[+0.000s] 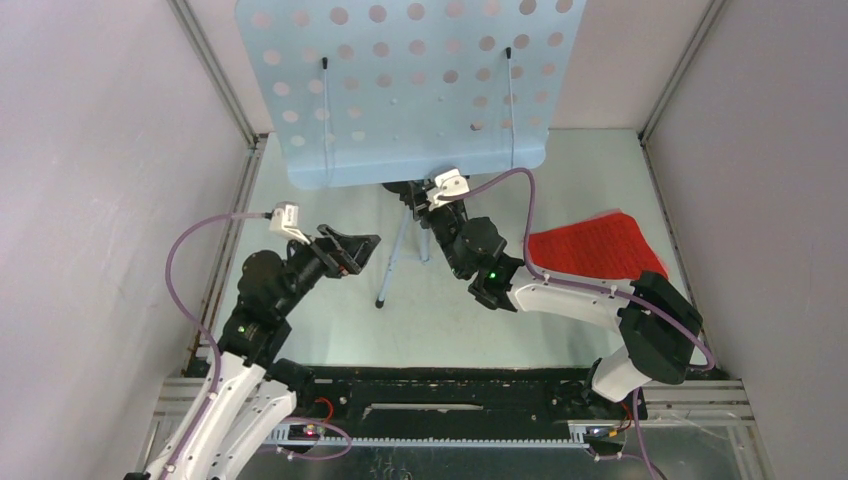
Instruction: Pack up the instrument practice props
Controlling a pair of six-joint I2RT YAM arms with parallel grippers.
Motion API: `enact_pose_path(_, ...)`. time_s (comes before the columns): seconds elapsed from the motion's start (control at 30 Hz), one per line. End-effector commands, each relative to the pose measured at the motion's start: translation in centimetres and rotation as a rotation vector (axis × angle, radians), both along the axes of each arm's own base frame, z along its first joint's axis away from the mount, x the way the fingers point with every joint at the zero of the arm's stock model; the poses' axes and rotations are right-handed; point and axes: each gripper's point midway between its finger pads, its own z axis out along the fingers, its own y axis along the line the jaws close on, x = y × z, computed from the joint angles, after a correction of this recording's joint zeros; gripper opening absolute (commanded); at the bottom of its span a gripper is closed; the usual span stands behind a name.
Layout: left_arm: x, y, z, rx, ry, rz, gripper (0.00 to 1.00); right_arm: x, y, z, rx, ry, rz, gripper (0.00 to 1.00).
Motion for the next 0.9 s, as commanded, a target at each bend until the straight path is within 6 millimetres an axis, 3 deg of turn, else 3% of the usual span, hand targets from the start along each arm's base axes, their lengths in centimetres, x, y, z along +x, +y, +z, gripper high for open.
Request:
enact_pose_path(0.0,0.4,-0.2,4.7,-0.082,-0.113,-0.002,0.98,0.6,0.1,-4.3,-0.118,0.098,-0.031,0.46)
enact_pose_path(0.17,0.8,0.1,5.1,-0.100,-0.131,0.020,0.98,0.6,0.2,-4.6,-0.125,0.108,-0.026,0.34)
enact_pose_path(0.27,1.1,0.1,6.0,-0.123,-0.167,0.029,0.98,0.5,0.3,-4.7,-0.130,0.114,-0.016,0.19)
enact_pose_path(0.3,1.3,0.2,6.4,-0.133,-0.183,0.034,0.98,0.5,0.3,-4.9,-0.134,0.116,-0.016,0.09)
enact_pose_path(0.37,1.7,0.3,6.8,-0.148,-0.209,0.046,0.99,0.5,0.3,-4.8,-0.131,0.116,-0.016,0.01)
enact_pose_path(0.57,3.7,-0.5,6.5,-0.220,-0.259,0.036,0.97,0.2,0.2,-4.2,-0.120,0.118,0.004,0.00)
enact_pose_path(0.73,4.1,-2.5,5.3,-0.321,-0.250,-0.117,0.92,-0.3,0.3,-3.9,-0.127,0.130,0.041,0.00)
enact_pose_path(0.87,4.0,-2.1,3.9,-0.397,-0.276,-0.120,0.89,-0.5,-0.2,-3.6,-0.112,0.143,0.072,0.00)
